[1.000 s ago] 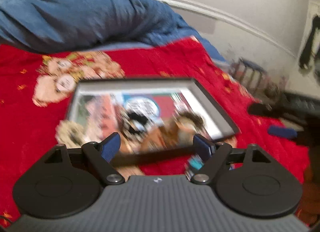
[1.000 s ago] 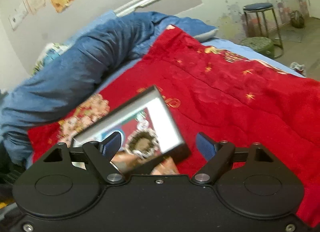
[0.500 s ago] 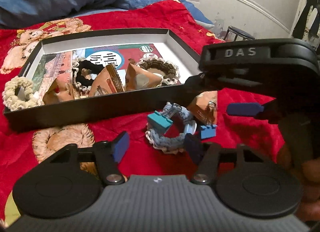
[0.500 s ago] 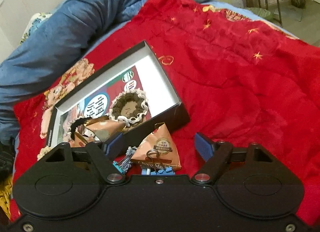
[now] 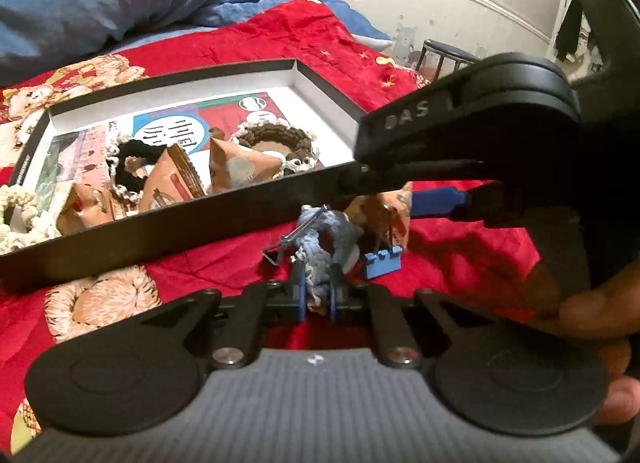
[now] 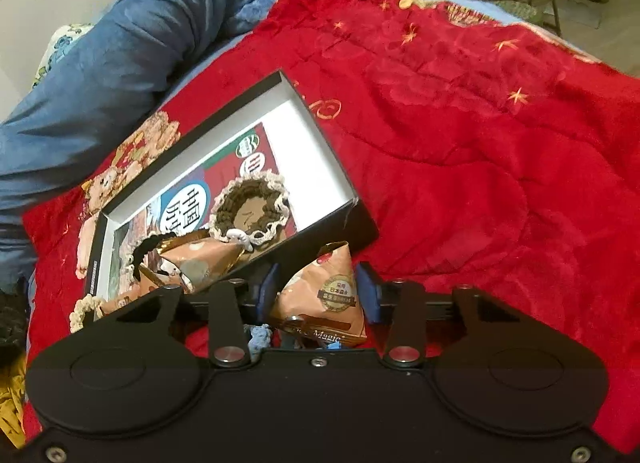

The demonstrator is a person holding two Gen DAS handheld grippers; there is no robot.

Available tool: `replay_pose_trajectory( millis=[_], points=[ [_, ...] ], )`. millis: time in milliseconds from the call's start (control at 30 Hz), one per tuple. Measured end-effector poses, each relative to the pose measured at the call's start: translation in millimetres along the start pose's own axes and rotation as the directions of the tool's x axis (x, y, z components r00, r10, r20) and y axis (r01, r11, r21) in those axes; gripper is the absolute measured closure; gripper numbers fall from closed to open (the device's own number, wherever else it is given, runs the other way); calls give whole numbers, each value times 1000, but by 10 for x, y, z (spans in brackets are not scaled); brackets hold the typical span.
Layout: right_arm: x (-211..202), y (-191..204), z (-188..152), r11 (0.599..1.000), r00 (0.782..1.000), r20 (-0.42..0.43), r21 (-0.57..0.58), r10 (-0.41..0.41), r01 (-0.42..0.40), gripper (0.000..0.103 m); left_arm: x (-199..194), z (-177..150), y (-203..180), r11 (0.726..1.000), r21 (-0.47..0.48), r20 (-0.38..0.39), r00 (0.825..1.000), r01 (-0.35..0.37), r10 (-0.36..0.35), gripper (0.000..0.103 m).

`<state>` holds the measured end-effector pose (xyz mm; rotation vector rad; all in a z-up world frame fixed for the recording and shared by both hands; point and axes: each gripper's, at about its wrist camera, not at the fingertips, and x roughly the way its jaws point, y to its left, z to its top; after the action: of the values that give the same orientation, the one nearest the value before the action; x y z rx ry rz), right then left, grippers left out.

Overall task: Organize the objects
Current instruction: 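Move both grippers back to the items in front of the box, then grasp the blue scrunchie with the left gripper while the right grasps a Choco Magic packet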

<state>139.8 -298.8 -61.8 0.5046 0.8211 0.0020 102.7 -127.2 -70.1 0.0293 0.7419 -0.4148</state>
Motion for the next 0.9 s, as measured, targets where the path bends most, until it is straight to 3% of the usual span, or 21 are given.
replay_pose_trajectory(
  millis=[133,200,400,533,600,733,900],
  points=[
    [-144,-18,58,999,999,32,30,36,-37,69,-128,18,-60,999,40,49,999,-26,24,90],
    [-222,-7,86,998,997,54,32,59,-61,80,-209,37,-70,999,43,68,998,-17,15,90],
    [-354,39,91,996,993,79,15,92,-93,83,-453,86,-77,998,61,137,990,-25,17,90],
    [-360,3,81,994,994,46,27,103,-105,73,-579,145,-25,997,46,166,985,-55,46,90],
    [-363,47,50,997,997,40,-13,70,-70,57,-655,167,18,996,44,191,980,-74,65,90],
    [-246,86,4,999,1000,5,-44,25,-25,56,-776,260,114,991,54,235,966,-125,109,90],
    [-65,-24,-97,1000,999,-44,0,4,-4,56,-899,387,283,979,76,258,952,-190,164,90]
  ],
)
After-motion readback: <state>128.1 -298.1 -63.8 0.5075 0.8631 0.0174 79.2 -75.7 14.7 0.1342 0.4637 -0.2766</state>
